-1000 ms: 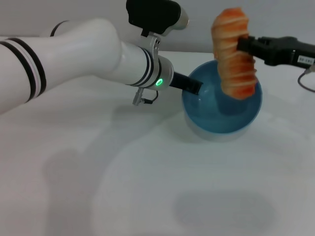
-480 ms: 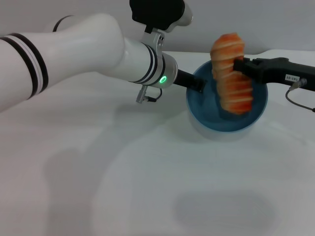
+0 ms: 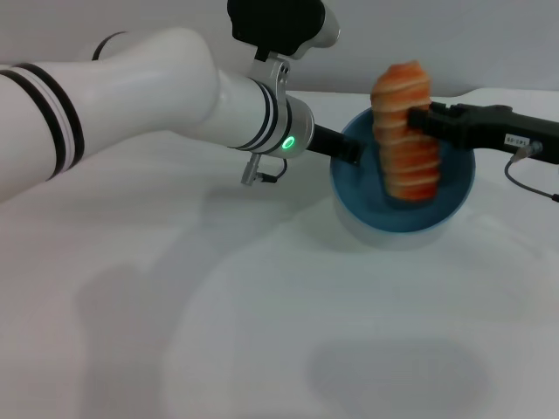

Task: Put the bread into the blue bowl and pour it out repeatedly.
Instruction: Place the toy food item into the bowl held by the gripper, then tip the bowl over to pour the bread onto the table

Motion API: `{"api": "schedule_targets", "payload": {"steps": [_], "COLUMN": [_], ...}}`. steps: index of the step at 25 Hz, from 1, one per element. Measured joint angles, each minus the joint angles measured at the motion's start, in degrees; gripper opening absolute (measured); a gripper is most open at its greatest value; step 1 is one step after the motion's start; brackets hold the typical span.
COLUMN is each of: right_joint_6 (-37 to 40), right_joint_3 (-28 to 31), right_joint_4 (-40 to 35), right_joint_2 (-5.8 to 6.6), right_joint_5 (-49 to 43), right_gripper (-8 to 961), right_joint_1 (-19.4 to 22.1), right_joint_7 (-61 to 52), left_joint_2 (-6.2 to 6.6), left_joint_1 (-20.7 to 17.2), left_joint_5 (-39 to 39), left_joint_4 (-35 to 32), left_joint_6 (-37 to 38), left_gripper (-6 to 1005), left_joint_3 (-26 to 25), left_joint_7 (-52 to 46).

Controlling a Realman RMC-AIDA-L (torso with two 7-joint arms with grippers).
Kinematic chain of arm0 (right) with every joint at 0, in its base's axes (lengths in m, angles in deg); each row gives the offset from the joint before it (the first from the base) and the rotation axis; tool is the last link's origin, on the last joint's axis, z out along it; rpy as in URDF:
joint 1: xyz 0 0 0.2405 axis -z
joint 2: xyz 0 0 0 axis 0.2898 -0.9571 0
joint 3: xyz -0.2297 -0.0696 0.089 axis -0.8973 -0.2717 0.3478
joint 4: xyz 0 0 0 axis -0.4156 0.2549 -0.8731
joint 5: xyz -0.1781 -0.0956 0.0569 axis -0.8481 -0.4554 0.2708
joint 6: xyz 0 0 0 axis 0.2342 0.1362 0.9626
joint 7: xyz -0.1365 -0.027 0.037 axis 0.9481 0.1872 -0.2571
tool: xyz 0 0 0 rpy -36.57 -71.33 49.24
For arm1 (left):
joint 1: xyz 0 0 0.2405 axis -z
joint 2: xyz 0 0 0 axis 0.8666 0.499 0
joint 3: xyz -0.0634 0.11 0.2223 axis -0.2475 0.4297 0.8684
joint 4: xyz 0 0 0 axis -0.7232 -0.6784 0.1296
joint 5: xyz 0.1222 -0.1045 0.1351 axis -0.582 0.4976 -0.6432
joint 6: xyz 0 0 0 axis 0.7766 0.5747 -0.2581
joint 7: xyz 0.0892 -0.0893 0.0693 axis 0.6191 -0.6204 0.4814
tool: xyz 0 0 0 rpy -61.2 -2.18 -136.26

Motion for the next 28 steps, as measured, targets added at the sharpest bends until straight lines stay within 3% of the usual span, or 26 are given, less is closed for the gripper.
{"api": "schedule_targets", "payload": {"steps": [2,12,20,28], "right_joint_6": [0.4,3.2,2.1,0.7], "right_joint_3": [0.0,0.2,1.6,12.0], "right_joint_4": [-0.3,-1.8,-9.1,-3.5], "right_joint_2": [0.01,0.2,0.21,0.14], "right_joint_5": [1.5,9.4,14.2,16.8], "right_gripper": [371,413,423,429], "right_joint_1": [0.4,2.6,9.3,13.9], "right_joint_7": [0.0,6.2,7.3,33.5], "left_joint_2": [-0.01,0.05,0.14,0.35], "left_joint_1": [-0.3,-0.6,-1.1,-1.2], "left_joint_5": [0.0,0.0,0.0,-0.3], "left_joint_4": [0.0,0.5,0.4,0.5], "left_joint_6": [-0.1,-0.9,-3.4,-7.9], "left_gripper": [-1,0,0,-1], "left_joint_3": [0.0,0.0,0.0,0.1], "left_joint_7": [0.0,0.0,0.3,0.6]}}
